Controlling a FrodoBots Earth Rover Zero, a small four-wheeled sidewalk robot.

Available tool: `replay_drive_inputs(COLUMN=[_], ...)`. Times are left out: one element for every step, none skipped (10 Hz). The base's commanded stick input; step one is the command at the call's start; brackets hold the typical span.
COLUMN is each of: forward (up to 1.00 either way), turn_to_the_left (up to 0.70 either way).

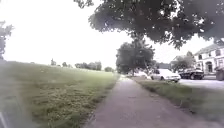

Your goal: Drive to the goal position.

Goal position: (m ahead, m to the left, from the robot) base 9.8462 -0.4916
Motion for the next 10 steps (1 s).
replay_drive_inputs(forward=[0.7,0.7,0.7,0.7,0.7,0.7,0.7,0.7,0.7,0.7], turn_to_the_left=[0.0,0.0,0.0,0.0,0.0,0.0,0.0,0.0,0.0,0.0])
